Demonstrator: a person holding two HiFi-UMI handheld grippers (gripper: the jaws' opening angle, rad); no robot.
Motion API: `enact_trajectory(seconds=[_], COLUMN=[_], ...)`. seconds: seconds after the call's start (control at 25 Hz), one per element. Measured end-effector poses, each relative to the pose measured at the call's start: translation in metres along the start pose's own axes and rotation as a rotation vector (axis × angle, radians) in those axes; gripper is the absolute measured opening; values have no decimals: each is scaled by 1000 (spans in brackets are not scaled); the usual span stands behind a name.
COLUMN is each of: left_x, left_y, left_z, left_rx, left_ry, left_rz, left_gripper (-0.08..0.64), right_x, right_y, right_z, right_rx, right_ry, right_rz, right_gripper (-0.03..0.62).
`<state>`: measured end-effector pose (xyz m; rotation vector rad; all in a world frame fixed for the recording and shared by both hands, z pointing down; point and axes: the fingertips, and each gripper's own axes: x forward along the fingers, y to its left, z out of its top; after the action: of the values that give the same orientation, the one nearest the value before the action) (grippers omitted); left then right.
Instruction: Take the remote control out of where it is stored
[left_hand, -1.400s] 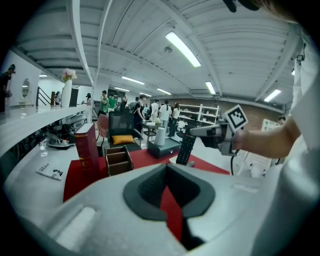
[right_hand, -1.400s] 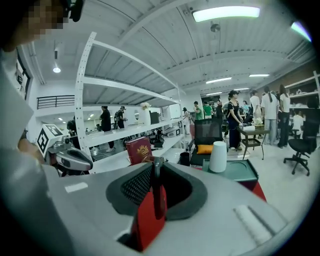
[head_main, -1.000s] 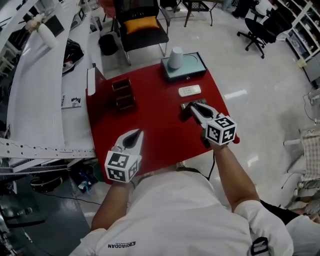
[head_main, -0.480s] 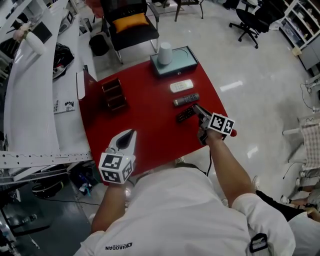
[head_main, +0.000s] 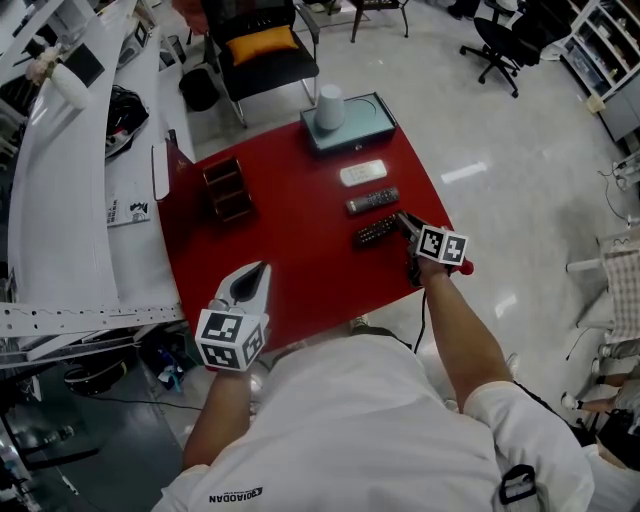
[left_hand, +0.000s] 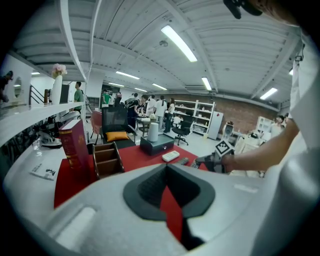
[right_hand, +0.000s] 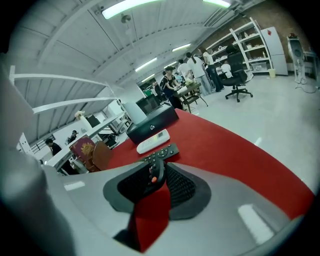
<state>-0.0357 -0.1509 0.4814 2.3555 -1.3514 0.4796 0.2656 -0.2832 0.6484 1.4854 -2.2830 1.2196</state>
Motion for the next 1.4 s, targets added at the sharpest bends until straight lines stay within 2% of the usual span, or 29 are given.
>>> enact_trajectory(seconds=[0.28, 0.56, 0.68, 0.88, 1.04, 1.12, 1.24, 1.4], left_x=[-3, -8, -11, -21, -31, -37, -47, -62], left_y=[0, 4, 8, 18, 25, 28, 32, 30], left_z=[-4, -6, -6, -8, -13, -15, -19, -20], left_rx=[-9, -20, -26, -39, -38, -34, -23, 2], left_ry=[3, -1, -8, -21, -33, -37, -41, -54], left_rz=[0, 5, 8, 10, 3, -5, -22, -60], left_gripper=[3, 3, 3, 3, 2, 3, 2, 2], right_x=[7, 7, 3, -11, -25, -30, -35, -47], right_y=[-22, -37, -42, -25, 18, 52, 114, 206], right_z=[-7, -9, -7, -1, -1, -9, -29, -56], right_rx=[-4, -91, -91, -90, -71, -67, 2, 51], right_ry=[21, 52, 36, -15, -77, -84, -57, -37], right_rz=[-61, -159, -195, -193, -122, -55, 84, 294], right_gripper=[118, 124, 126, 127, 116, 78, 6, 6])
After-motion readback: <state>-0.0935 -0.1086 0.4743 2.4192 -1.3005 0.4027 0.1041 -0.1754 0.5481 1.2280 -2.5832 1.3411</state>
